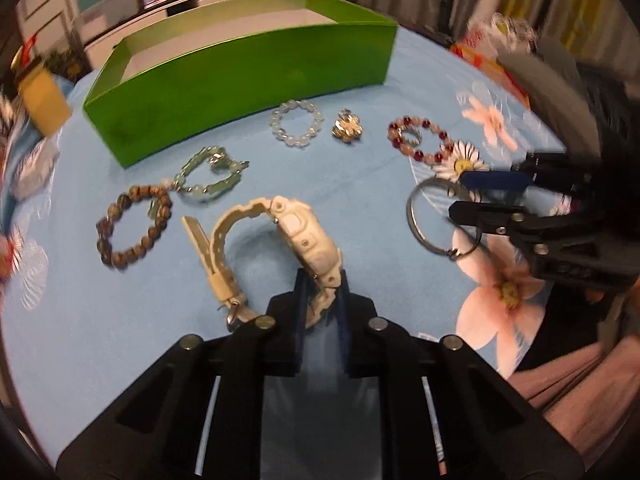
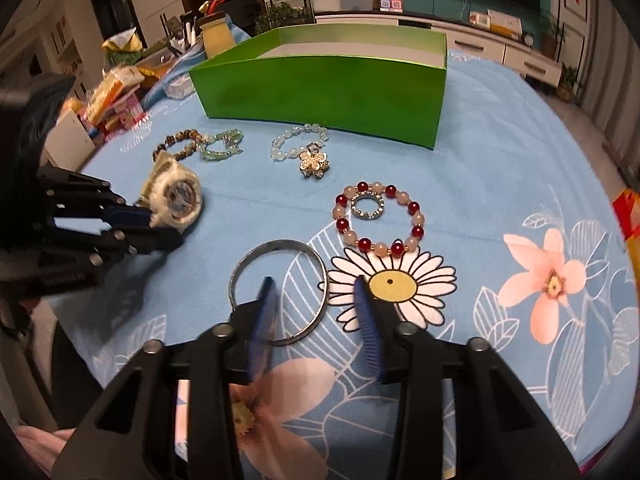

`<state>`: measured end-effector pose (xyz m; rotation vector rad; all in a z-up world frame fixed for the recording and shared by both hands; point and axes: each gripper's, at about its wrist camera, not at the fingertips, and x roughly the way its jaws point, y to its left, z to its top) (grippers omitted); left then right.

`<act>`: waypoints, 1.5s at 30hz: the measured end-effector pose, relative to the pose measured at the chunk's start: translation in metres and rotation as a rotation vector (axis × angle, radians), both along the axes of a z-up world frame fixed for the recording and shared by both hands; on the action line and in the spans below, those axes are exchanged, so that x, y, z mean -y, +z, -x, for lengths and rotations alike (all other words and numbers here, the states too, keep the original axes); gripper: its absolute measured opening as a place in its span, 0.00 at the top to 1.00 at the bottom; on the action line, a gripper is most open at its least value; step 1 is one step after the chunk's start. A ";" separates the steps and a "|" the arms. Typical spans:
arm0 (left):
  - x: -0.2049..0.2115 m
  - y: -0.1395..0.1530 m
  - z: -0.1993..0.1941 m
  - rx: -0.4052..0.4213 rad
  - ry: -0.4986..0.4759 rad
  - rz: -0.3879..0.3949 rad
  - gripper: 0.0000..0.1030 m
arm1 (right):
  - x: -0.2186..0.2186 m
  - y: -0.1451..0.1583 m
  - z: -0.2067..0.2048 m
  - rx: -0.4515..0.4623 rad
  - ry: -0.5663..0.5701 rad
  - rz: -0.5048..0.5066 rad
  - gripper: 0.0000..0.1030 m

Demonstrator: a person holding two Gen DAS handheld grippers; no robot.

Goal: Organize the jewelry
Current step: 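Carry the white watch into the green box with the left tool while the right tool carries the bangle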

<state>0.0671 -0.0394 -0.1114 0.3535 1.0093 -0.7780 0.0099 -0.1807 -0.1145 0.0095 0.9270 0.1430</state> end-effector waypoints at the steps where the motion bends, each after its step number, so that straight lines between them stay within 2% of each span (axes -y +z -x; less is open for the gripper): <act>1: -0.003 0.001 0.001 0.001 0.013 0.021 0.87 | -0.002 0.000 0.000 0.004 0.001 0.020 0.86; 2: -0.005 0.003 0.002 -0.005 0.029 0.049 0.88 | -0.002 0.000 0.000 0.008 0.002 0.030 0.92; 4: -0.009 0.005 0.003 -0.018 0.057 0.098 0.88 | -0.002 -0.001 -0.001 0.011 -0.004 0.037 0.96; 9: -0.010 0.013 0.006 -0.020 0.112 0.151 0.88 | -0.002 0.003 -0.001 0.035 -0.020 0.041 0.97; 20: -0.011 0.048 0.000 0.055 0.211 0.186 0.87 | 0.008 0.051 0.007 0.180 -0.050 0.071 0.97; 26: -0.009 0.059 -0.006 0.078 0.224 0.196 0.87 | 0.008 0.070 0.003 0.234 -0.049 0.073 0.97; 35: -0.009 0.075 -0.023 0.094 0.243 0.226 0.87 | 0.017 0.085 -0.011 0.266 -0.058 0.015 0.97; 45: -0.002 0.091 -0.057 0.117 0.257 0.260 0.87 | 0.029 0.100 -0.043 0.307 -0.089 0.016 0.97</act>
